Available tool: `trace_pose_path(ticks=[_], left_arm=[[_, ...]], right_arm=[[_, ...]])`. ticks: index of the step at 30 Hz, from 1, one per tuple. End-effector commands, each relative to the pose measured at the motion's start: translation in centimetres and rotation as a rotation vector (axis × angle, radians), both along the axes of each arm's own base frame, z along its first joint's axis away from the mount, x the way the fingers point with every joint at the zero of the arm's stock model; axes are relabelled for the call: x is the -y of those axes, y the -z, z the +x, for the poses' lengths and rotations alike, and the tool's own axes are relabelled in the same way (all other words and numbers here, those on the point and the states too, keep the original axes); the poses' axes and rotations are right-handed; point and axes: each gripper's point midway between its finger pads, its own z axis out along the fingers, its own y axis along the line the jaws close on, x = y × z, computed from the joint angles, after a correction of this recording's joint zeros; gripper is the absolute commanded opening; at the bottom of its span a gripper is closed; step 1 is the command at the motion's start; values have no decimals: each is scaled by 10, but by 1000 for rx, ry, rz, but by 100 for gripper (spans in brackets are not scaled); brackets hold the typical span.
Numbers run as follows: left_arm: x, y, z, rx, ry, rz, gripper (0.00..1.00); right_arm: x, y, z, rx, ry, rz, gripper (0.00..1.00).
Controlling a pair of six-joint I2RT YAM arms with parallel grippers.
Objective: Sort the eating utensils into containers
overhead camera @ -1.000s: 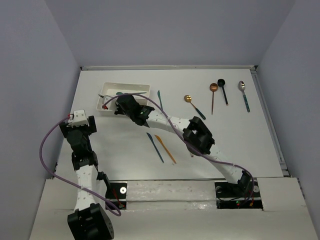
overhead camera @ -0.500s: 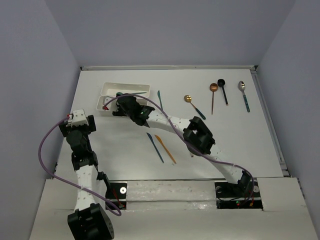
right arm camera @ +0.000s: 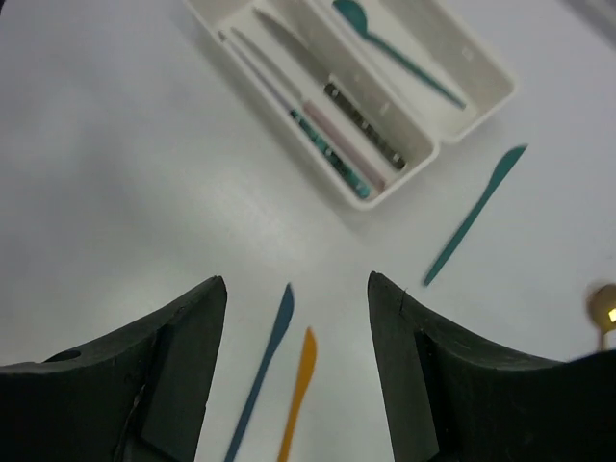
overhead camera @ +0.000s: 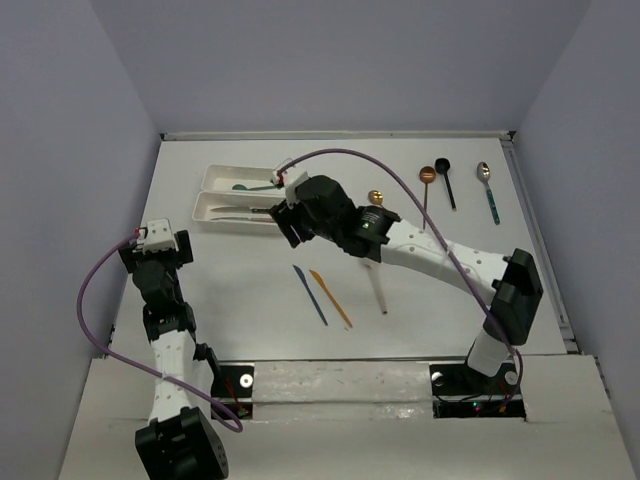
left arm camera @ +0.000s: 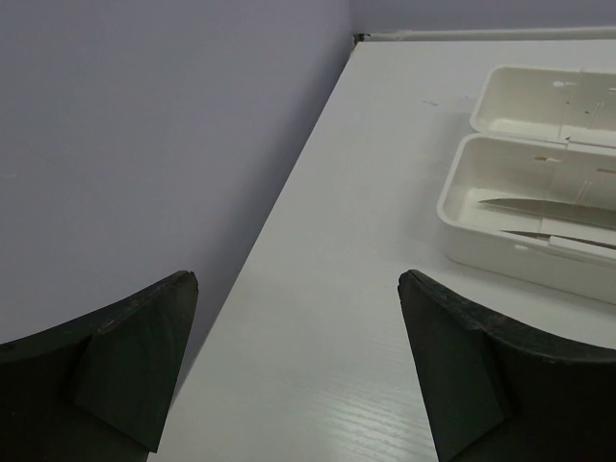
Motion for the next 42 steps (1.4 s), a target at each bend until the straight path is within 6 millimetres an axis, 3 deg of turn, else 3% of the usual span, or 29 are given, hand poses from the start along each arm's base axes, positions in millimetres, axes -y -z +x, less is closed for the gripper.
trace_pose_path(ticks=[1,5,8,18,24,27,29,31,32,34,37,41,42], left_arm=[[2,-25,2,89,19,37,99],[3,-25,1,89,25,40,99],[5,-24,1,85,35,46,99],[7,-24,1,81,49,53,99],[7,-24,1,79,49,54,99],[7,-23,2,75,51,52,99],[7,-23,2,76,51,53,99],[8,-23,2,75,52,53,99],[7,-23,2,76,49,54,99],[7,-24,1,76,49,54,99],[7,-23,2,75,49,53,99],[7,-23,1,75,46,53,99],[7,-23,1,74,48,55,99]], right_arm=[[28,121,-60,-429,133,-60,65],[33,148,-81,-403,190,-126,61],[31,155,-90,-397,207,-149,56],[41,212,-100,-489,270,-245,51],[48,230,-104,-515,295,-295,40],[46,234,-107,-517,288,-308,31],[48,240,-108,-520,291,-326,20],[44,242,-111,-523,279,-337,0],[43,245,-110,-521,280,-345,0],[42,243,-109,-515,279,-344,0],[31,221,-102,-479,248,-301,0],[8,150,-83,-316,145,-200,0],[2,125,-70,-233,150,-154,0]])
